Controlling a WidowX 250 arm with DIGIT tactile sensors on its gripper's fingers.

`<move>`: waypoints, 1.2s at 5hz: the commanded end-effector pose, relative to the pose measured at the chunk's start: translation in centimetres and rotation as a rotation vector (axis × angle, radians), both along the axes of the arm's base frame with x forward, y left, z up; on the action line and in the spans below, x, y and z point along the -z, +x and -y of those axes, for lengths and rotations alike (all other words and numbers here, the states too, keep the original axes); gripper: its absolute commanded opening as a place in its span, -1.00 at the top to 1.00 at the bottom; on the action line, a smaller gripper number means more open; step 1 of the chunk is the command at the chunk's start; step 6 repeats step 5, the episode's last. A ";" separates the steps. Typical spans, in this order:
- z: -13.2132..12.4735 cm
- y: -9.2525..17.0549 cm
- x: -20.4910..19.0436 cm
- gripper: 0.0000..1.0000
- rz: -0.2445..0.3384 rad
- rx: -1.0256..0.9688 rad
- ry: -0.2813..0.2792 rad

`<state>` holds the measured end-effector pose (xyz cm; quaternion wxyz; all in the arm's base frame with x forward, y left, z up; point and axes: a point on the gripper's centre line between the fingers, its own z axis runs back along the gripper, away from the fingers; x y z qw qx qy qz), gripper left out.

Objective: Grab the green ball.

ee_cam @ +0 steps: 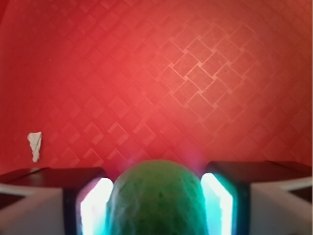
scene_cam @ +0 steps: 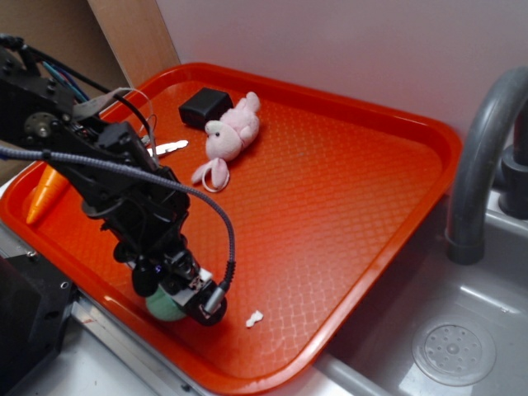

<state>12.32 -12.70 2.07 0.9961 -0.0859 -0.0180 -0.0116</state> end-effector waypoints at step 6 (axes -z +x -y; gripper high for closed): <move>-10.8 7.1 -23.5 1.00 0.173 0.084 0.123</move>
